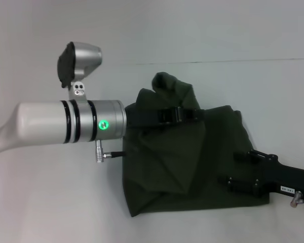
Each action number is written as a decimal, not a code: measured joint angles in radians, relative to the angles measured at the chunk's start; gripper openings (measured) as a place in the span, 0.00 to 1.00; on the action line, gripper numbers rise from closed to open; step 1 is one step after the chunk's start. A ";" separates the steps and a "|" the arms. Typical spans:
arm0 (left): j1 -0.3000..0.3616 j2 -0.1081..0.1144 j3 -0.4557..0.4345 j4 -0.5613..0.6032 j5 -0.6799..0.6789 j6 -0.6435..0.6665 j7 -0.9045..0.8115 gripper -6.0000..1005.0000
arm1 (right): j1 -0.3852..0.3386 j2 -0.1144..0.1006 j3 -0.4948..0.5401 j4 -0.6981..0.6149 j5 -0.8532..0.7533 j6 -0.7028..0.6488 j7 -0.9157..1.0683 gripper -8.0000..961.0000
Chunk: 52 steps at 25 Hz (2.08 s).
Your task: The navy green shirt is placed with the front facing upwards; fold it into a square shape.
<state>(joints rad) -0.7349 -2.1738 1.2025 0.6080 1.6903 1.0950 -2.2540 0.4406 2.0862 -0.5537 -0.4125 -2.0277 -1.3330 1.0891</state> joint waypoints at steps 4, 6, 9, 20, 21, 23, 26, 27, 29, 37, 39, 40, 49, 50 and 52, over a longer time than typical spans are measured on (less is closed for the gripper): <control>-0.011 -0.001 0.020 -0.029 -0.034 -0.009 0.002 0.19 | -0.001 0.000 0.000 0.000 0.000 0.000 0.000 0.95; -0.008 -0.001 0.022 -0.031 -0.054 -0.006 0.002 0.23 | -0.003 0.000 0.000 -0.003 0.000 0.000 0.000 0.95; -0.003 -0.001 0.024 -0.031 -0.087 -0.004 0.009 0.36 | -0.006 0.000 0.002 -0.011 0.000 -0.004 0.000 0.95; 0.005 0.004 0.010 -0.008 -0.150 0.002 0.031 0.80 | -0.122 -0.012 0.124 -0.192 -0.001 -0.123 0.039 0.95; 0.009 0.004 0.007 -0.003 -0.151 0.002 0.033 0.84 | -0.128 -0.016 0.142 -0.207 0.000 -0.154 0.040 0.95; 0.021 0.005 -0.009 0.017 -0.151 0.014 0.053 0.86 | -0.130 -0.020 0.160 -0.231 -0.001 -0.220 0.040 0.95; 0.032 0.008 -0.043 0.041 -0.149 0.060 0.104 0.89 | -0.100 -0.009 0.152 -0.252 -0.003 -0.281 0.040 0.95; 0.035 0.009 -0.061 0.045 -0.147 0.074 0.122 0.89 | -0.085 -0.004 0.141 -0.253 -0.006 -0.283 0.040 0.95; 0.042 0.011 -0.089 0.049 -0.144 0.100 0.150 0.88 | -0.046 0.006 0.102 -0.240 -0.012 -0.273 0.041 0.95; 0.086 0.013 -0.178 0.054 -0.143 0.154 0.213 0.88 | 0.080 0.009 -0.077 -0.079 -0.014 -0.128 0.048 0.95; 0.094 0.012 -0.189 0.053 -0.143 0.158 0.219 0.88 | 0.086 0.008 -0.087 -0.049 -0.014 -0.096 0.048 0.95; 0.097 0.012 -0.193 0.052 -0.142 0.159 0.222 0.88 | 0.086 0.008 -0.089 -0.035 -0.013 -0.082 0.048 0.95; 0.104 0.009 -0.203 0.047 -0.142 0.161 0.240 0.88 | 0.038 0.004 -0.081 -0.001 -0.017 0.034 0.081 0.95; 0.103 0.009 -0.204 0.047 -0.142 0.161 0.241 0.88 | 0.031 0.004 -0.076 -0.002 -0.016 0.040 0.084 0.95; 0.102 0.009 -0.204 0.047 -0.142 0.159 0.241 0.88 | 0.023 0.003 -0.055 -0.005 -0.016 0.045 0.088 0.95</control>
<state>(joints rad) -0.6331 -2.1644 0.9988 0.6549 1.5479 1.2538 -2.0132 0.4633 2.0894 -0.6085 -0.4173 -2.0434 -1.2880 1.1767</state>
